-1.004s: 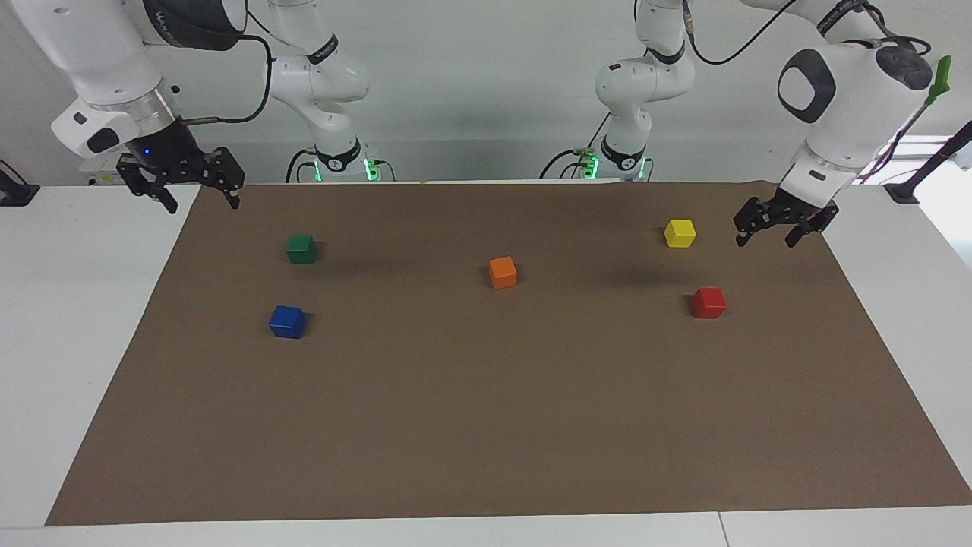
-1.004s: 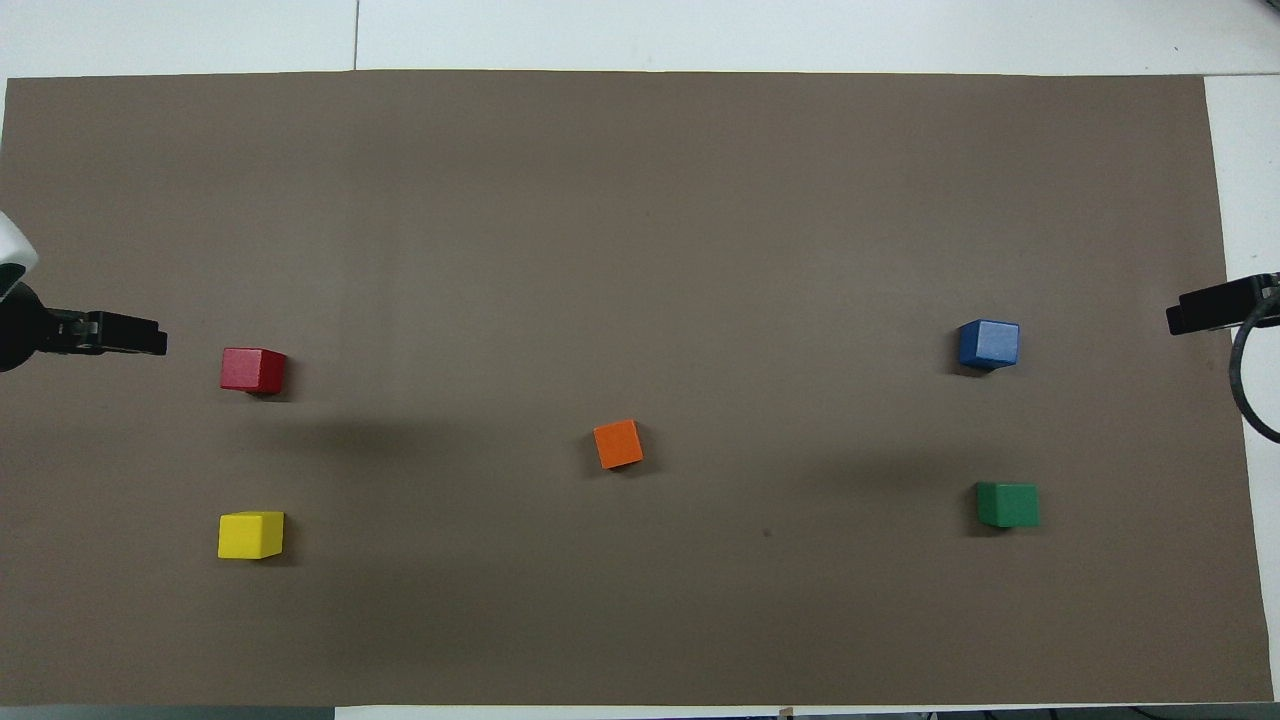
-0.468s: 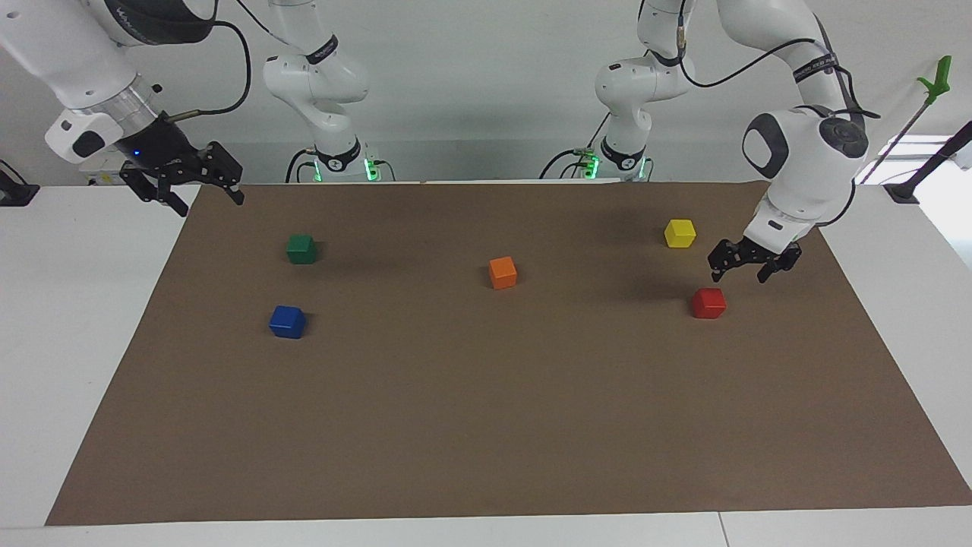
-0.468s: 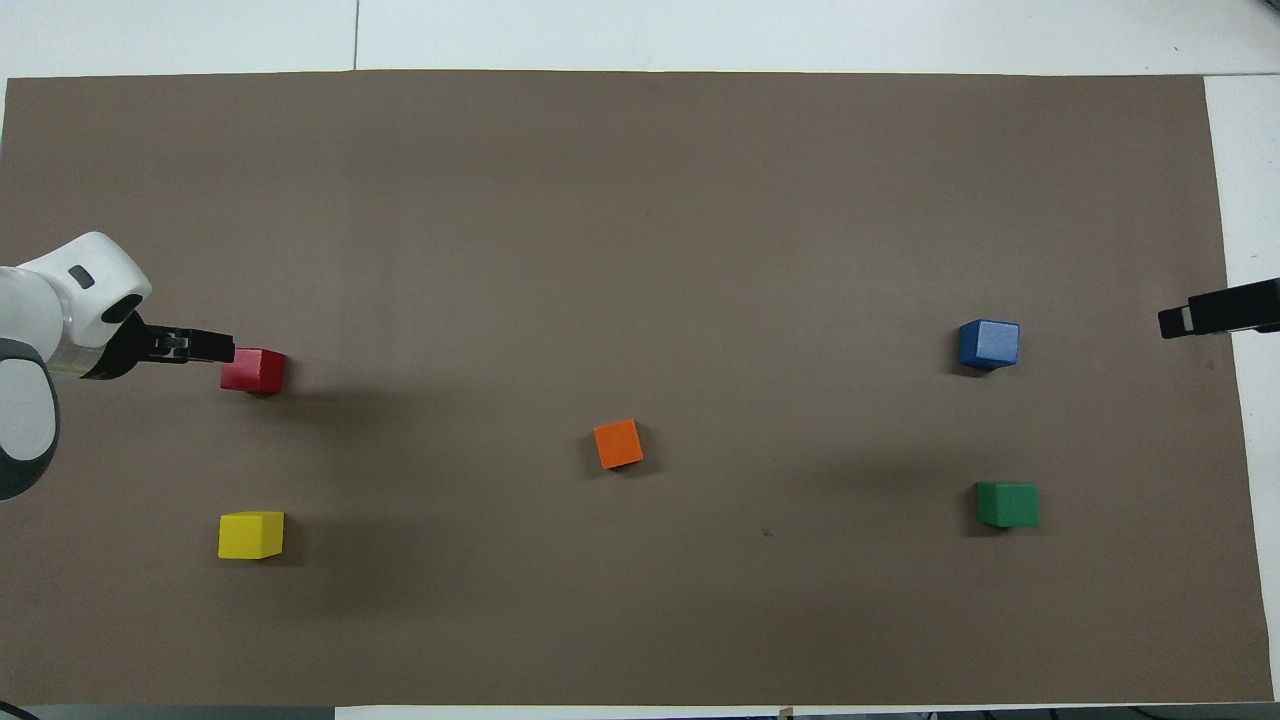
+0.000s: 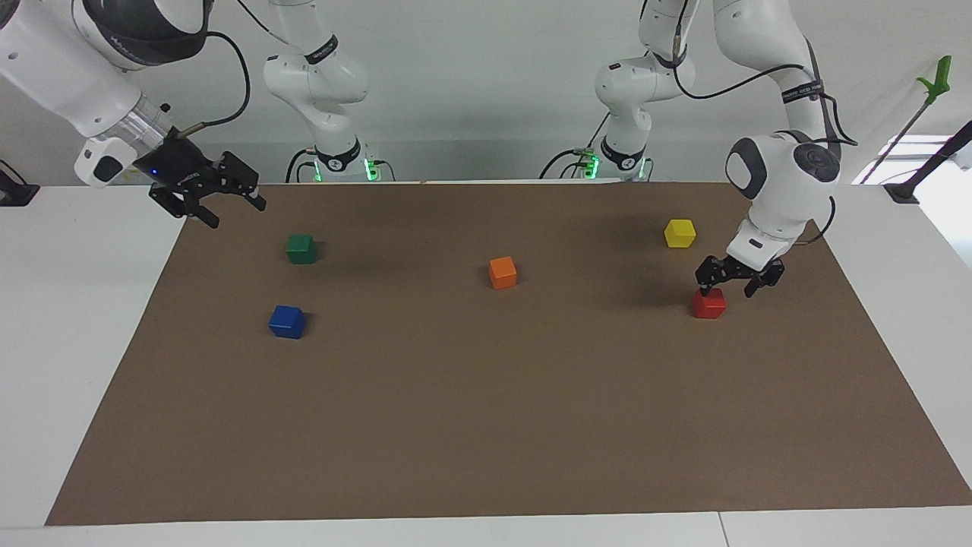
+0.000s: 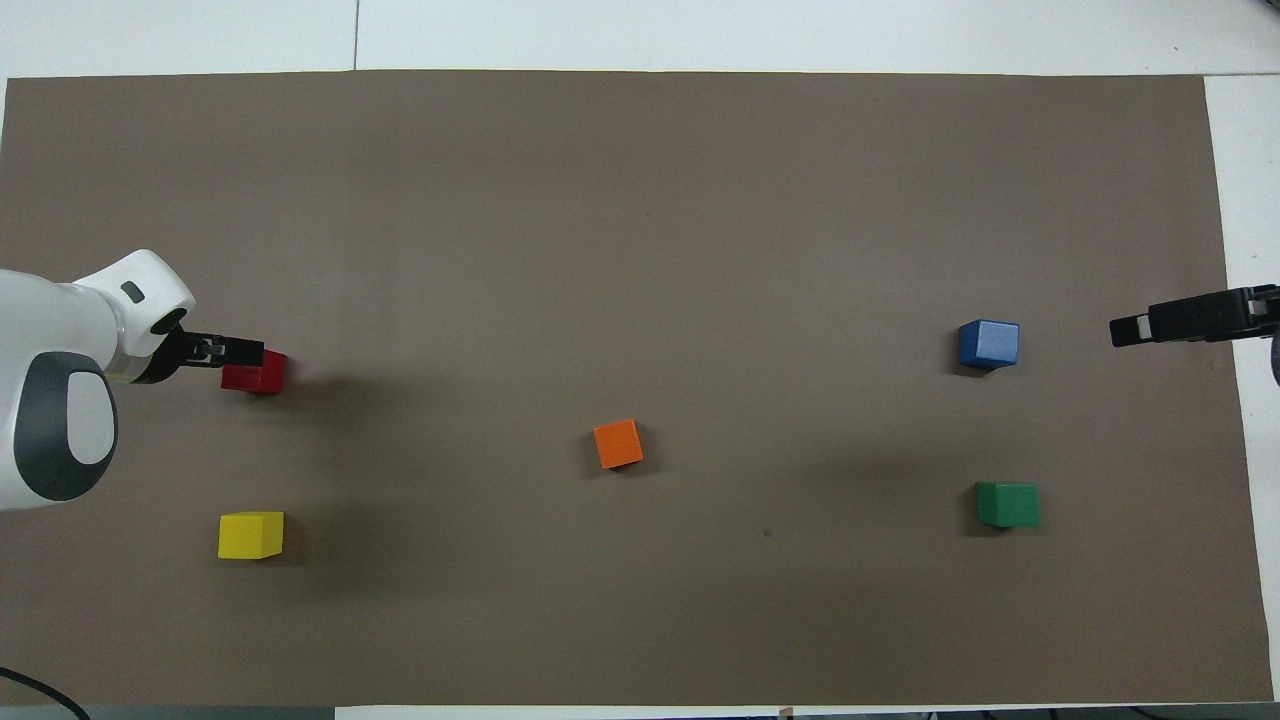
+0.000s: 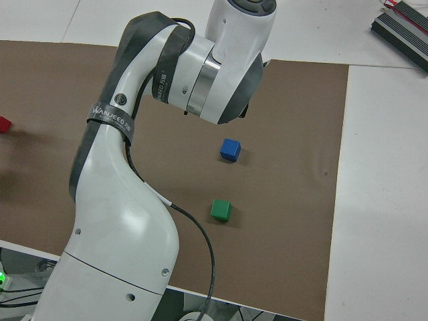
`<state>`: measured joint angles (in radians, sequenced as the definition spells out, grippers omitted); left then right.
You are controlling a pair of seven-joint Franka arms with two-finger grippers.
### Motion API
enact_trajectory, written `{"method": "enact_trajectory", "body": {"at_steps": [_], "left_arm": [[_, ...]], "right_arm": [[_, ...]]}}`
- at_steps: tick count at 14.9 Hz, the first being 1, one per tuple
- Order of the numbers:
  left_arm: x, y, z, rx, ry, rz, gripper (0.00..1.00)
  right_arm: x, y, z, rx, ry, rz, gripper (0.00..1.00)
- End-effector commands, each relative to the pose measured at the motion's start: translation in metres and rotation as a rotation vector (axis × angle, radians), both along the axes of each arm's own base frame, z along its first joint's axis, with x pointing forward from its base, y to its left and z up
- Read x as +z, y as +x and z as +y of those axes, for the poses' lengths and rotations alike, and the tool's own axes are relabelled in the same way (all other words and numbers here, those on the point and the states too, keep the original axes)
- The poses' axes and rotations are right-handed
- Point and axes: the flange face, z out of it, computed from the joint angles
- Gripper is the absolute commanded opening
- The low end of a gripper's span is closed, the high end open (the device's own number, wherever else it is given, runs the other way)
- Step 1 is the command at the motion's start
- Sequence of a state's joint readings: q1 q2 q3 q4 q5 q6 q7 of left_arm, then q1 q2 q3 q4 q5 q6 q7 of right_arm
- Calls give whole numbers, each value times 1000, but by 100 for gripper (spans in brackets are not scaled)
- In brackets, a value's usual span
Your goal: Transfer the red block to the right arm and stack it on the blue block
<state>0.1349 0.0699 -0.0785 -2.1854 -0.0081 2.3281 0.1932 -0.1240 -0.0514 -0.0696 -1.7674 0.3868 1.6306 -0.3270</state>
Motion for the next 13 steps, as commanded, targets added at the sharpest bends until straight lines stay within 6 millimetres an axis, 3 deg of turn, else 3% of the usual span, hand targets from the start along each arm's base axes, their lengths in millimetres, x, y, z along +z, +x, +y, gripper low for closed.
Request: {"method": "enact_trajectory", "body": {"at_steps": [1, 6, 9, 10, 11, 13], "left_arm": [[-10, -2, 3, -9, 13, -18, 100], [-27, -5, 3, -10, 13, -34, 100], [-41, -5, 0, -13, 11, -33, 100], [-42, -5, 0, -14, 11, -30, 94], [-42, -5, 0, -14, 11, -25, 70], [-41, -6, -1, -16, 11, -23, 2]], "right_arm": [[-21, -13, -1, 9, 105, -56, 100], [-63, -20, -3, -37, 357, -104, 100], [-83, -22, 12, -74, 521, -119, 100], [-87, -23, 18, -94, 575, -114, 100], [-93, -24, 24, -122, 642, -112, 100], [-105, -30, 44, -138, 747, -112, 100]]}}
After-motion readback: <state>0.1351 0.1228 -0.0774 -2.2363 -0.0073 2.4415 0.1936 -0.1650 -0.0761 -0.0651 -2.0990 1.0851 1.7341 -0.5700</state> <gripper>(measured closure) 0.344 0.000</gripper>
